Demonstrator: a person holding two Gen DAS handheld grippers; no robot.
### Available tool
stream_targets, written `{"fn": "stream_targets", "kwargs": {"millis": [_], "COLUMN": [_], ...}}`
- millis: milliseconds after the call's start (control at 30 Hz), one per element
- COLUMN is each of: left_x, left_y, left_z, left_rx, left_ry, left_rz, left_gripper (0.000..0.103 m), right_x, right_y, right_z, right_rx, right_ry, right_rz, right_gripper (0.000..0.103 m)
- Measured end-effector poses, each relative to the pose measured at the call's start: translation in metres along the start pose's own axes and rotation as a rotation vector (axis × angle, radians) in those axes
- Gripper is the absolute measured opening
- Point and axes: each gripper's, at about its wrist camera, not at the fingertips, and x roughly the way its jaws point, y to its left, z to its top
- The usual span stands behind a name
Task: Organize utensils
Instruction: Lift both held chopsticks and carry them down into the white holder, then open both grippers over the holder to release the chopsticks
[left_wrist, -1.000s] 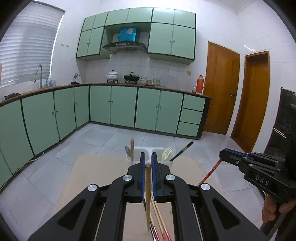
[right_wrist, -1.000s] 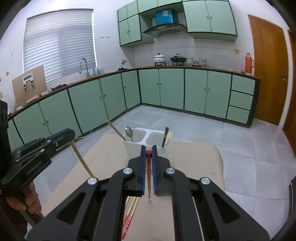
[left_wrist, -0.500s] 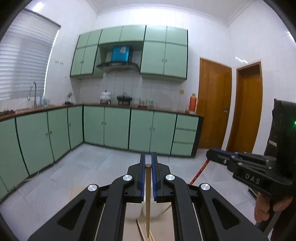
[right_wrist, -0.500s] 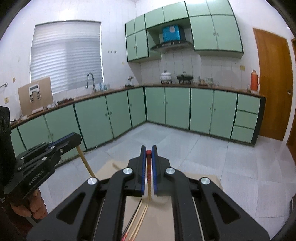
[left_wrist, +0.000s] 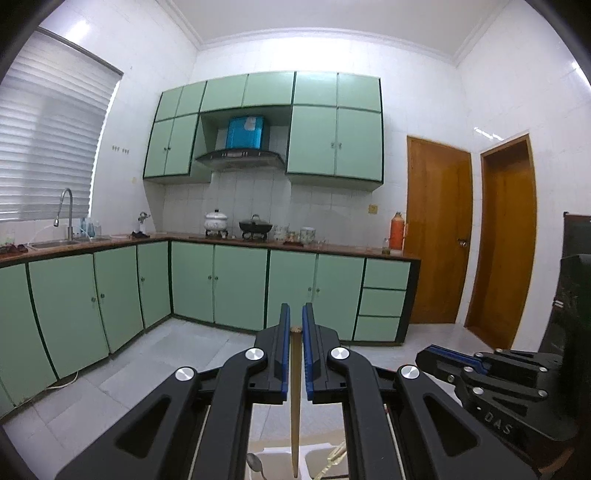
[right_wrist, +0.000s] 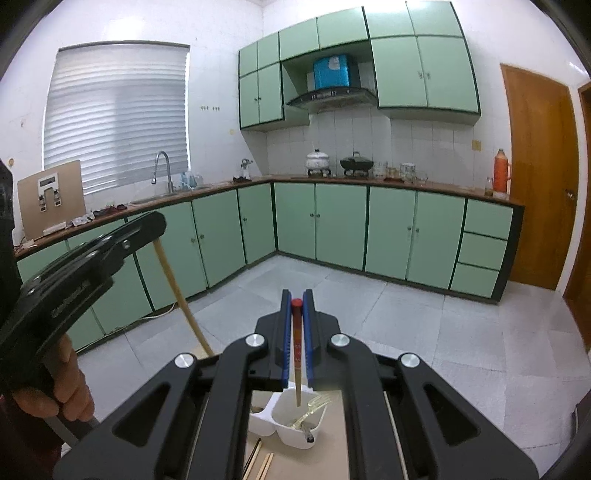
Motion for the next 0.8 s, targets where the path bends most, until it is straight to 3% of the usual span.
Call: {"fn": "stream_targets", "kwargs": {"millis": [200, 367, 433, 533, 800], "left_x": [0.043, 0.073, 0.075, 0.062, 0.002], "left_y": [0.006, 0.017, 0.021, 0.026, 0.033], "left_z": [-0.037, -0.073, -0.082, -0.087, -0.079], "left_rx": [-0.001, -0.029, -0.038, -0.045, -0.049], "left_ry": [0.064, 0.199, 0.234, 0.227, 0.143], "left_rz": [0.025, 0.024, 0.02, 0.025, 0.067], "left_gripper": [0.006, 0.007, 0.022, 0.032, 0.051], "right_x": [0.034, 0.056, 0.059, 0.055, 0.007], "right_y": [-0.004, -0.005, -0.004, -0.005, -0.011], "right_z": [-0.019, -0.037, -0.043, -0.051, -0.059], "right_rx": [0.02, 0.03, 0.034, 0.048, 0.07], "right_ry": [0.058, 0.127, 0.147, 0.149, 0.056], "right_rz": [0.0, 0.01, 0.01, 0.001, -0.074], "right_gripper": [0.005, 0.007, 0.009, 0.011, 0.041]}}
